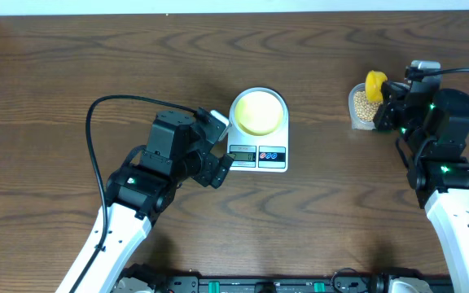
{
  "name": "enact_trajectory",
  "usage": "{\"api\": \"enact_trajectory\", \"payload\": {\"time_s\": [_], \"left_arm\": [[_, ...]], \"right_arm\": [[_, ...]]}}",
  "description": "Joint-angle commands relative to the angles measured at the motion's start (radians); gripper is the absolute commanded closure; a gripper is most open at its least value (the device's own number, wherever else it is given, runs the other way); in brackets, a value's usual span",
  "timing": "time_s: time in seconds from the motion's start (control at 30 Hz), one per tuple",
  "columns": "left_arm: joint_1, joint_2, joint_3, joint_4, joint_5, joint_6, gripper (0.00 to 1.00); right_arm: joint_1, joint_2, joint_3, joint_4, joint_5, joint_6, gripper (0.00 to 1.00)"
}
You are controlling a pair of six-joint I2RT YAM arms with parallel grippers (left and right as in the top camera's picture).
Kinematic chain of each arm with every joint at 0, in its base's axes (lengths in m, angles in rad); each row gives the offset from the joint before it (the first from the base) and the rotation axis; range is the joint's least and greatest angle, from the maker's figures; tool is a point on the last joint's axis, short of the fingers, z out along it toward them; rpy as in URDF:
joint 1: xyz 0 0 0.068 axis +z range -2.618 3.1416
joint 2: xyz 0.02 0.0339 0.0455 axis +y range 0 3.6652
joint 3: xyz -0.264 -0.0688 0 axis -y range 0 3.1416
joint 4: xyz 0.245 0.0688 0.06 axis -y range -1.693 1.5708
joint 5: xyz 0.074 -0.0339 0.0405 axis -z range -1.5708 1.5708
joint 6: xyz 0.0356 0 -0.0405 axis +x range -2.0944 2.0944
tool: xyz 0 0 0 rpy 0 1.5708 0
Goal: Scoop item into bowl and weigh 50g on scale
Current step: 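Lower the yellow scoop with the right gripper into the soybean tub, then push the scoop through the soybeans with the right gripper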
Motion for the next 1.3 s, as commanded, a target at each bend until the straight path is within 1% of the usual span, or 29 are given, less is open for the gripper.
{"api": "enact_trajectory", "payload": {"time_s": [0.0,0.1,0.43,0.73,1.27], "left_arm": [[0.004,0.002,-0.019,0.003,0.016,0.013,0.12],[0.004,0.002,-0.019,0.003,0.016,0.013,0.12],[0.004,0.002,-0.019,0.004,0.016,0.013,0.12],[0.004,0.002,-0.019,0.004,0.016,0.013,0.12],[0.004,0.002,-0.019,0.003,0.016,0.013,0.12]], "right_arm": [[-0.004,0.003,0.024,-0.042,0.125,-0.076,0.99],[-0.004,0.003,0.024,-0.056,0.161,-0.124,0.99],[-0.004,0.023,0.023,-0.072,0.201,-0.156,0.99],[-0.004,0.081,0.022,-0.069,0.201,-0.156,0.99],[-0.004,0.085,0.023,-0.064,0.201,-0.155,0.99]]}}
